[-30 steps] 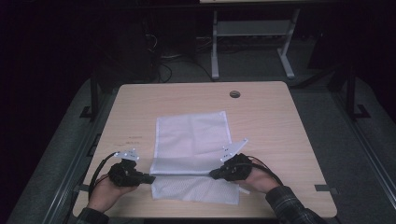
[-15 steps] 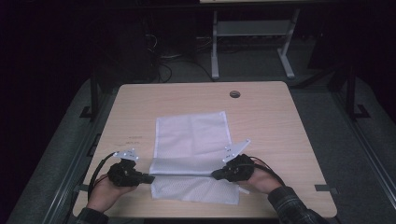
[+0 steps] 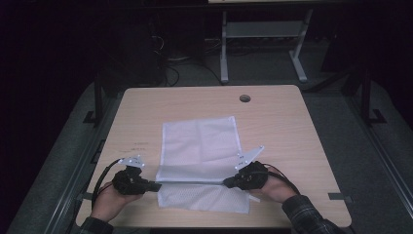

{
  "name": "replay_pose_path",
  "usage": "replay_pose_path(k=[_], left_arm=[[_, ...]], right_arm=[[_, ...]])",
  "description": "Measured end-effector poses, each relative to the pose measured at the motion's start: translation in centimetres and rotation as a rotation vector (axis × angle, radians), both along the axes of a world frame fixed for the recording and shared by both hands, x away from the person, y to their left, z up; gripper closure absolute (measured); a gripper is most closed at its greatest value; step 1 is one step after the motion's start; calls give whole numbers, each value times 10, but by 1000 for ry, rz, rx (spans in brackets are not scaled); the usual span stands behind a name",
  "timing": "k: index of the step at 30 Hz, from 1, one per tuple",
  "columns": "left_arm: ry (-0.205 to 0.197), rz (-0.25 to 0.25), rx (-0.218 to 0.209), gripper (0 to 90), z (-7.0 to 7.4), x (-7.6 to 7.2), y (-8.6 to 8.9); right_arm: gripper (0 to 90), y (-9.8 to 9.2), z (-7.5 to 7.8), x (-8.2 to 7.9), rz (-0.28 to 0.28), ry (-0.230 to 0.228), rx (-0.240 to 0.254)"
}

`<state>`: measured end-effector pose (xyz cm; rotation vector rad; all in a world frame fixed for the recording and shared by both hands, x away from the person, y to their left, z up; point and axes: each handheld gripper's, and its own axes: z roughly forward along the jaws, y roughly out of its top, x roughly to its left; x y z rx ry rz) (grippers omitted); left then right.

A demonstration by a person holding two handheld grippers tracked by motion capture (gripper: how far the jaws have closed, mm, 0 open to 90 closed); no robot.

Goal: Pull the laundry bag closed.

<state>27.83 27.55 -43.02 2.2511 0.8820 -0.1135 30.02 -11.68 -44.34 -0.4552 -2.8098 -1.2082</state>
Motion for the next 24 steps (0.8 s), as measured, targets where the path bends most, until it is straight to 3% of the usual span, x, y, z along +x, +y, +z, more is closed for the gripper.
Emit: replay_pose_path(k=[24], left_arm=[[-3, 8, 13, 873, 0, -1, 1]], right_arm=[[868, -17, -1, -2, -22, 8, -14]])
